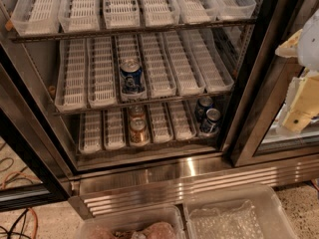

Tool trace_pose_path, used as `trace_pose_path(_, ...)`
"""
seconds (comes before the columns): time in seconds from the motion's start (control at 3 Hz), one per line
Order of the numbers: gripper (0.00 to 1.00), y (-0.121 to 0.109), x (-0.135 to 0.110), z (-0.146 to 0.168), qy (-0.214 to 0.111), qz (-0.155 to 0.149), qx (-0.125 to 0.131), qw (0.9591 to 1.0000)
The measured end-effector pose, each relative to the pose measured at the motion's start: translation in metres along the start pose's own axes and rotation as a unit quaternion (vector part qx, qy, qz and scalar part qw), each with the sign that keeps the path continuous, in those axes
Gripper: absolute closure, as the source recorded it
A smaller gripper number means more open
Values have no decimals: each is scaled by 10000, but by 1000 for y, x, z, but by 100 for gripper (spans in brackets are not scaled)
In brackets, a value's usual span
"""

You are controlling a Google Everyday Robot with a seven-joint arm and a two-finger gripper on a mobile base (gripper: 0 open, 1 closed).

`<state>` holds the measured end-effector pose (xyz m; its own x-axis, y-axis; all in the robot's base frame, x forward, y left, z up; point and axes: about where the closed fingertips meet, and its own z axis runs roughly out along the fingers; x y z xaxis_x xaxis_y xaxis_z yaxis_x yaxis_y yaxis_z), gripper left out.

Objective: Pick pepsi can from middle shelf of fridge

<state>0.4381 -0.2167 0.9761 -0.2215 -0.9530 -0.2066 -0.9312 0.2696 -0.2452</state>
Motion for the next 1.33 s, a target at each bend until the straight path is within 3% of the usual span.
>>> trace_pose_path(0.33,0,0,0,0,0,1,0,10000)
trace_pose_path(0.67,0,-5,7,2,-169,188,3,9997)
trace_pose_path(1.0,0,3,18,31,-515,846,-154,9950)
trace_pose_path(1.33,0,24,15,84,-1111,1674,-527,9782)
